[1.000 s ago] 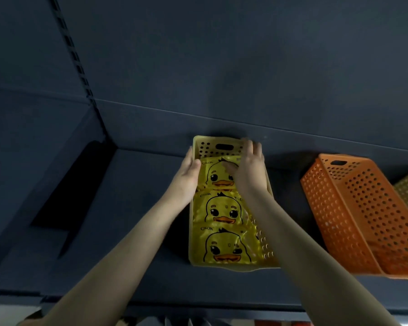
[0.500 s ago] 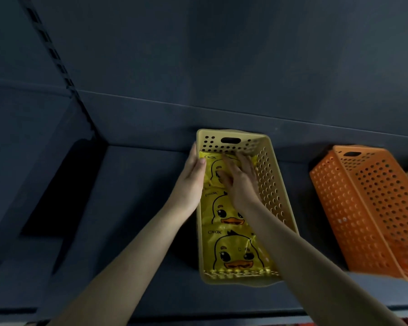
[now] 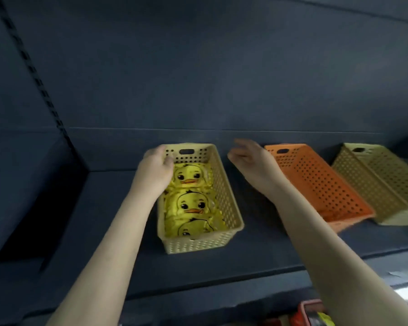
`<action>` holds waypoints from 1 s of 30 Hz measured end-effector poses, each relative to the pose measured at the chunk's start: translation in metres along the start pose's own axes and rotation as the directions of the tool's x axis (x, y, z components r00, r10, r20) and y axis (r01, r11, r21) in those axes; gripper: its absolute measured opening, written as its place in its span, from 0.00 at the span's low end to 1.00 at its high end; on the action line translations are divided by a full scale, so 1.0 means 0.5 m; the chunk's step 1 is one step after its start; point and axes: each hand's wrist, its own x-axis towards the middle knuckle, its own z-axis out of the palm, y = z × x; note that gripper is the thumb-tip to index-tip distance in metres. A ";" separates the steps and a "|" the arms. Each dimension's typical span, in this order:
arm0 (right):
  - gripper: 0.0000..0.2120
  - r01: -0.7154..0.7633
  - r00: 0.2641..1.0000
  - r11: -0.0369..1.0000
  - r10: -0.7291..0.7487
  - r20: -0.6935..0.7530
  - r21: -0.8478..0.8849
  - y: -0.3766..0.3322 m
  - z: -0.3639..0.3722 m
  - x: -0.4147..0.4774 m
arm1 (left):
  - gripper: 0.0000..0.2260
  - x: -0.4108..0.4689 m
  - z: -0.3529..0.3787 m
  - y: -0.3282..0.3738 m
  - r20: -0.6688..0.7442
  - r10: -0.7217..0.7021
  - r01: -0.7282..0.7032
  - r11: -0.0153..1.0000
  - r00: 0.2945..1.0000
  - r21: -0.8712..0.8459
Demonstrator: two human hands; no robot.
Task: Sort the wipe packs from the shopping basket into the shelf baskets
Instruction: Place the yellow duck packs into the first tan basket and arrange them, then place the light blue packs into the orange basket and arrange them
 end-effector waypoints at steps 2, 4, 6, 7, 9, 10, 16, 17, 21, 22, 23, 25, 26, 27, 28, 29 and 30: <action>0.19 0.044 0.993 0.998 -0.048 -0.107 -0.041 0.015 -0.093 -0.074 | 0.18 -0.059 0.019 0.065 -0.084 0.102 -0.098 0.994 0.991 0.044; 0.17 0.053 0.970 0.986 -0.090 -0.227 -0.161 0.041 -0.187 -0.171 | 0.15 -0.135 0.060 0.138 -0.145 0.239 -0.235 0.971 0.960 0.048; 0.16 0.014 0.954 0.974 -0.080 -0.289 -0.224 0.082 -0.273 -0.283 | 0.13 -0.217 0.122 0.204 -0.162 0.359 -0.358 0.933 0.919 0.038; 0.16 -0.008 0.951 0.968 -0.071 -0.302 -0.251 0.107 -0.312 -0.342 | 0.12 -0.260 0.160 0.232 -0.145 0.402 -0.404 0.915 0.904 0.019; 0.17 -0.073 0.950 0.956 -0.020 -0.311 -0.284 0.168 -0.375 -0.451 | 0.11 -0.347 0.249 0.271 -0.059 0.452 -0.454 0.891 0.890 -0.024; 0.18 -0.121 0.948 0.954 0.029 -0.316 -0.274 0.203 -0.398 -0.501 | 0.11 -0.391 0.294 0.284 0.004 0.451 -0.451 0.892 0.892 -0.040; 0.17 -0.479 0.855 0.854 0.401 -0.328 -0.205 0.456 -0.441 -0.741 | 0.11 -0.609 0.545 0.266 0.401 0.312 -0.284 0.950 0.861 -0.128; 0.16 -0.532 0.832 0.821 0.461 -0.308 -0.209 0.502 -0.437 -0.770 | 0.10 -0.635 0.584 0.249 0.460 0.271 -0.245 0.962 0.846 -0.118; 0.19 -0.693 0.720 0.695 0.662 -0.206 -0.189 0.660 -0.410 -0.854 | 0.09 -0.716 0.719 0.174 0.651 0.059 -0.063 0.998 0.757 -0.017; 0.15 -0.710 0.703 0.685 0.674 -0.227 -0.164 0.688 -0.411 -0.866 | 0.09 -0.728 0.746 0.157 0.677 0.008 -0.034 0.999 0.736 0.025; 0.14 -0.719 0.694 0.674 0.679 -0.240 -0.169 0.715 -0.413 -0.877 | 0.09 -0.738 0.771 0.142 0.696 -0.033 -0.005 0.999 0.718 0.053; 0.12 -0.735 0.678 0.659 0.705 -0.210 -0.159 0.761 -0.425 -0.887 | 0.09 -0.749 0.822 0.123 0.724 -0.102 0.068 0.995 0.682 0.077; 0.11 -0.745 0.667 0.646 0.721 -0.187 -0.167 0.784 -0.432 -0.890 | 0.08 -0.752 0.847 0.115 0.741 -0.132 0.104 0.991 0.659 0.083; 0.11 -0.759 0.651 0.626 0.739 -0.172 -0.180 0.803 -0.442 -0.894 | 0.07 -0.754 0.869 0.113 0.752 -0.147 0.128 0.988 0.642 0.085; 0.11 -0.769 0.638 0.611 0.753 -0.161 -0.188 0.825 -0.452 -0.896 | 0.06 -0.756 0.891 0.110 0.757 -0.162 0.148 0.985 0.633 0.087; 0.11 -0.773 0.631 0.602 0.761 -0.150 -0.200 0.847 -0.463 -0.897 | 0.05 -0.756 0.910 0.111 0.764 -0.176 0.165 0.982 0.621 0.092; 0.11 -0.774 0.628 0.600 0.766 -0.134 -0.201 0.870 -0.472 -0.898 | 0.05 -0.755 0.926 0.115 0.774 -0.192 0.179 0.978 0.603 0.103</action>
